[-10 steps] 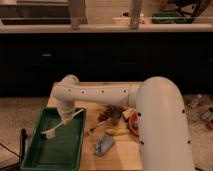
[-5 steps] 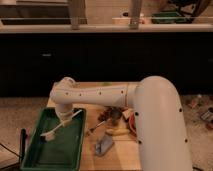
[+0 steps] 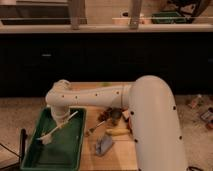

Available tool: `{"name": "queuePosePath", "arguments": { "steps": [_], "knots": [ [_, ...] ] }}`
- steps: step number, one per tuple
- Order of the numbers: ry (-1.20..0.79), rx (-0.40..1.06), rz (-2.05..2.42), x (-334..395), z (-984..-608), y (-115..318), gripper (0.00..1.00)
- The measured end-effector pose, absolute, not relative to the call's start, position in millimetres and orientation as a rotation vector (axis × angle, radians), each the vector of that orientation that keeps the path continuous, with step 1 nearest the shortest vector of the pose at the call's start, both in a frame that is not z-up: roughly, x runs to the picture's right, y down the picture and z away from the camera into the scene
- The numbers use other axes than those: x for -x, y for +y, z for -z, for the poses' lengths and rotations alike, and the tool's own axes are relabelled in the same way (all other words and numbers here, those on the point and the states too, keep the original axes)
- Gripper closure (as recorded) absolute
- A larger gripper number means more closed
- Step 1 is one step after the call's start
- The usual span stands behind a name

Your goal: Wipe tray with brush

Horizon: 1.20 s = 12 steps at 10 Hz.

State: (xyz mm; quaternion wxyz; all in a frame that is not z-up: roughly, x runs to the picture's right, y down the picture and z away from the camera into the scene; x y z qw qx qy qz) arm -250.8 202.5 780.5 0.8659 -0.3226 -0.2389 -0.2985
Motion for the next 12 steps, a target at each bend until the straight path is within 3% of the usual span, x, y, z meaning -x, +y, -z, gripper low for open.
{"name": "queuePosePath", "arguments": {
  "steps": [5,12],
  "knots": [
    [-0.508,0.644,0.746,266.4,-768.5,218.7,1.00],
    [-0.356,0.663,0.828,258.2,-774.3,236.1,1.00]
  ]
}}
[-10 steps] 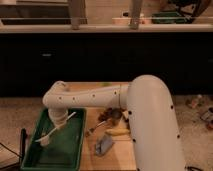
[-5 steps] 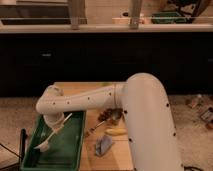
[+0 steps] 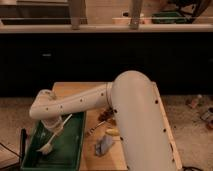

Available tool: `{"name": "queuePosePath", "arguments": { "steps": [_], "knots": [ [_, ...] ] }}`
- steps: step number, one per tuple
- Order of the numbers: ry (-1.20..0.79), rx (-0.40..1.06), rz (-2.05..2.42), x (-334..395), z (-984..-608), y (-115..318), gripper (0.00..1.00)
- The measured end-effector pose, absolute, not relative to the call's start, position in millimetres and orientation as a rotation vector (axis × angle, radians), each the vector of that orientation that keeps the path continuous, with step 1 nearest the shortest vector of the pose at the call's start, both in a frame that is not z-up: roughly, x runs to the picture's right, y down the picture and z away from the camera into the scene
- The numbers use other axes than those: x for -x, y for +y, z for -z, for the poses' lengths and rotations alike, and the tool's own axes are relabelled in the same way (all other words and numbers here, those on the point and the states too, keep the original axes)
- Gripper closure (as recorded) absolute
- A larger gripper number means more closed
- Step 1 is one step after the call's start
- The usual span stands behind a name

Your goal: Wipe tray with brush

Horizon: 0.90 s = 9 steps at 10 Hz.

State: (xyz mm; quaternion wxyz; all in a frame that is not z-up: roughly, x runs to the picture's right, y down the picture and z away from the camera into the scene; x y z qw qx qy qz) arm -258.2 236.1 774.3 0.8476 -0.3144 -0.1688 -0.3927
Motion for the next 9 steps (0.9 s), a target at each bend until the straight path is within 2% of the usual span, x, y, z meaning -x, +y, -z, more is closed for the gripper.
{"name": "queuePosePath", "arguments": {
  "steps": [6,9],
  "knots": [
    [-0.249,0.715,0.784,220.5,-791.7,235.8,1.00],
    [-0.198,0.716,0.720,203.5,-813.6,217.4,1.00]
  ]
}}
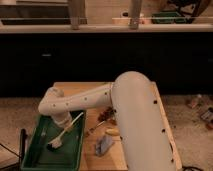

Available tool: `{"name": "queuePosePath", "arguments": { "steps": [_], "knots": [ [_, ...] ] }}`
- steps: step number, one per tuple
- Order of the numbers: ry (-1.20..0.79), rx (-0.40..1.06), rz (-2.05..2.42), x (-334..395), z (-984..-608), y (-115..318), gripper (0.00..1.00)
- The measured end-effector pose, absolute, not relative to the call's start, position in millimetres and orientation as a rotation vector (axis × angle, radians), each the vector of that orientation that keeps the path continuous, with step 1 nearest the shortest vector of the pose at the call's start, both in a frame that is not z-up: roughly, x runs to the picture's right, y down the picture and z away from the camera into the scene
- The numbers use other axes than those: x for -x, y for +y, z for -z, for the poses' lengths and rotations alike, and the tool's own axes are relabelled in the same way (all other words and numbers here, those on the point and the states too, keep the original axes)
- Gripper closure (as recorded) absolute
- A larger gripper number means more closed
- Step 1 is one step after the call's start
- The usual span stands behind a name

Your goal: Wipe tray with brush

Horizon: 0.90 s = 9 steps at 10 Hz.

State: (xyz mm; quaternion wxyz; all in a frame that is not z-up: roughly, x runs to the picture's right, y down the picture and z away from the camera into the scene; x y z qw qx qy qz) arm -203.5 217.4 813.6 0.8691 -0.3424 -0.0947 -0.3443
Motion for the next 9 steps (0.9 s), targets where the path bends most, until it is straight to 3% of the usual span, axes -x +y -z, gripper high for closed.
{"name": "queuePosePath", "arguments": {
  "steps": [4,9],
  "knots": [
    [-0.214,0.681,0.664,205.2,-833.7,190.9,1.00],
    [-0.407,0.587,0.759,264.8,-795.6,186.8,1.00]
  ]
}}
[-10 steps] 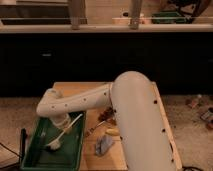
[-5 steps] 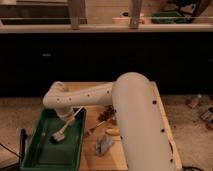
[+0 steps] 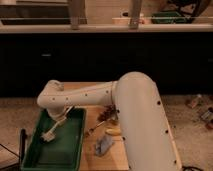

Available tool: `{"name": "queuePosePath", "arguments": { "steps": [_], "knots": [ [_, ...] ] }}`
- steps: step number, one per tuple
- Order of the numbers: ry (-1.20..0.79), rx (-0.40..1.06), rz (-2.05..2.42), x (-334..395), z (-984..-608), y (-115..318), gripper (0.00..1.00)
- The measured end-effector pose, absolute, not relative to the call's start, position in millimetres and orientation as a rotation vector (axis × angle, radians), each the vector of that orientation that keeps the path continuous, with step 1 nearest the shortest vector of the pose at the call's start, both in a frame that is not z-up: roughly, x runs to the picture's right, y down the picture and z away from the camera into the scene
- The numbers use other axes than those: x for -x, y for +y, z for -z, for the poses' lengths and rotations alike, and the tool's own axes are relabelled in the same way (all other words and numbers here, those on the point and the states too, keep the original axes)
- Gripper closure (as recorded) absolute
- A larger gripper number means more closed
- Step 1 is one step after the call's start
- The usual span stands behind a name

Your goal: Wipe tray with brush

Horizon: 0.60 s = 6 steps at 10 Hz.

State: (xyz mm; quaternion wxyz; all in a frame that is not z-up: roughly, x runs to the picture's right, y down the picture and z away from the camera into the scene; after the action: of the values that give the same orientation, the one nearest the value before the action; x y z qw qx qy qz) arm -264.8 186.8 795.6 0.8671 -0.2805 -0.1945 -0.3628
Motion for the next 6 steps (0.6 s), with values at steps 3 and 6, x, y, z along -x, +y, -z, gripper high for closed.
{"name": "queuePosePath", "arguments": {
  "steps": [3,6],
  "knots": [
    [-0.482,0.584,0.843,279.4,-767.0,210.1,1.00],
    [-0.480,0.636,0.869,266.0,-764.2,228.2,1.00]
  ]
}}
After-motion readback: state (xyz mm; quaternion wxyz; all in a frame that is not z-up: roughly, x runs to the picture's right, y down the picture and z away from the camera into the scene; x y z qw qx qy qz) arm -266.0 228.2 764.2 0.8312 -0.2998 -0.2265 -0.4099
